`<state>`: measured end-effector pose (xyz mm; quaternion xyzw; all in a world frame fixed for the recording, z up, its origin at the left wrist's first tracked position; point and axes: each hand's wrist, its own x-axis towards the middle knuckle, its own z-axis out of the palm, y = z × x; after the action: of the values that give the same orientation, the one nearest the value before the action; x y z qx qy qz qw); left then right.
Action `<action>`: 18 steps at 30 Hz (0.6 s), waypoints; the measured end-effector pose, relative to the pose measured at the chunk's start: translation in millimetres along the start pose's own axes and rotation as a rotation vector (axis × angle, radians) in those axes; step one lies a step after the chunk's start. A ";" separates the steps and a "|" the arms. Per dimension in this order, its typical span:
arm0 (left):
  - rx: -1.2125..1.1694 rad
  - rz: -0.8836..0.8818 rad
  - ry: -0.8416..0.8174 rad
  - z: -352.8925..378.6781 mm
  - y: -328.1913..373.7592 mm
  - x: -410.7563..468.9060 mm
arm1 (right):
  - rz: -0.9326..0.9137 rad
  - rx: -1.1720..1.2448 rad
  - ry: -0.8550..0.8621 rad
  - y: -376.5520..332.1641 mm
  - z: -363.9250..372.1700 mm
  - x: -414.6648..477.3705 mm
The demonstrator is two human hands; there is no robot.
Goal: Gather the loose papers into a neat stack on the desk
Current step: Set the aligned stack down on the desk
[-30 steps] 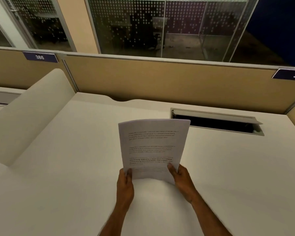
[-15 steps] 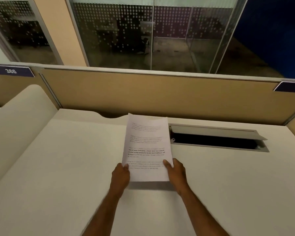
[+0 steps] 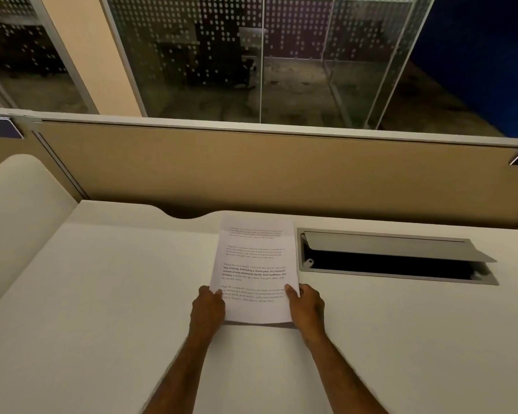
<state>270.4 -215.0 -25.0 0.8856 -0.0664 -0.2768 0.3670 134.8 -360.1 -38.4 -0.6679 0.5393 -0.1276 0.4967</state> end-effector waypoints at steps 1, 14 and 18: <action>-0.003 0.024 0.003 0.1 0.0 0.6 | -0.007 -0.013 0.023 1.1 0.4 -0.1; 0.248 0.171 0.112 -3.7 -7.6 5.0 | -0.006 -0.056 0.140 -1.4 0.1 -0.7; 0.273 0.166 0.125 -6.0 -11.7 10.6 | -0.001 -0.069 0.145 -2.6 1.6 0.5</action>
<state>281.5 -206.3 -34.3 0.9342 -0.1531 -0.1783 0.2685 137.7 -359.8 -37.3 -0.6738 0.5778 -0.1571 0.4329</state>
